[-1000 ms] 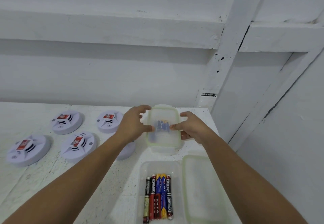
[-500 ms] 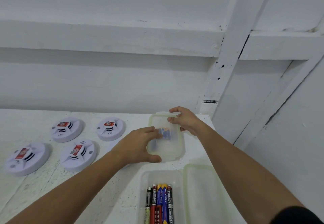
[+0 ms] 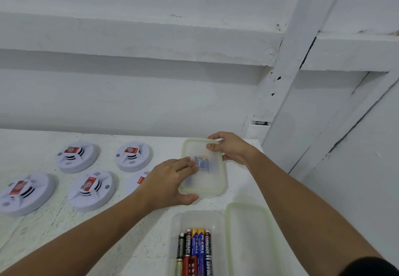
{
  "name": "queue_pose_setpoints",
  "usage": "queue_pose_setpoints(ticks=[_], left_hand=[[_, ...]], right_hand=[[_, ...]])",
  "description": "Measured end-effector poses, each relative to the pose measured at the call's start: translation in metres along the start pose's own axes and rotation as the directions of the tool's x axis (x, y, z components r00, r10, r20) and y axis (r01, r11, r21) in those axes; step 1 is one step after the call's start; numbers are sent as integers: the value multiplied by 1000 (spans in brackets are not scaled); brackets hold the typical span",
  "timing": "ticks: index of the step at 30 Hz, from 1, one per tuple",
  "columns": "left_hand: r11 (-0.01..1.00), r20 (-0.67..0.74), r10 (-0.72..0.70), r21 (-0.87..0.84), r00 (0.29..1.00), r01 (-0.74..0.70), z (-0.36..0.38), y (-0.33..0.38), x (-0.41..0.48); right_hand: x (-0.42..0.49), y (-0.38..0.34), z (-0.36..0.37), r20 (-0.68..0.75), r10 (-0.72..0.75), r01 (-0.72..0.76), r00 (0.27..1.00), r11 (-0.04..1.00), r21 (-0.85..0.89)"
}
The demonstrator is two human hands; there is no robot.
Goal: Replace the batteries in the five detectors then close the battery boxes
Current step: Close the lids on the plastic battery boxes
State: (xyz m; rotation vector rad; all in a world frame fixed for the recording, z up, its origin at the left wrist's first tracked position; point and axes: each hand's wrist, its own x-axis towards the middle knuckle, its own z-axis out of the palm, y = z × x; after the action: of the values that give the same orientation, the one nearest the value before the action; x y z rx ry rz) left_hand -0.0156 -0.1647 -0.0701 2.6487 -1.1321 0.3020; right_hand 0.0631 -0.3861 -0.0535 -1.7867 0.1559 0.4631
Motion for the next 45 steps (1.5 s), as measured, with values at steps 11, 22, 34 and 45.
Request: queue_pose_setpoints(ticks=[11, 22, 34, 45], left_hand=[[982, 33, -80, -168, 996, 85, 4, -8, 1], [975, 283, -106, -157, 953, 155, -21, -6, 17], [947, 315, -229, -148, 921, 285, -30, 16, 32], [925, 271, -277, -182, 922, 332, -25, 18, 20]], right_hand=[[9, -3, -5, 106, 72, -68, 992, 997, -35], [-6, 24, 11, -153, -128, 118, 980, 990, -73], [-83, 60, 9, -406, -213, 147, 889, 971, -186], [-17, -2, 19, -123, 10, -30, 992, 987, -158]])
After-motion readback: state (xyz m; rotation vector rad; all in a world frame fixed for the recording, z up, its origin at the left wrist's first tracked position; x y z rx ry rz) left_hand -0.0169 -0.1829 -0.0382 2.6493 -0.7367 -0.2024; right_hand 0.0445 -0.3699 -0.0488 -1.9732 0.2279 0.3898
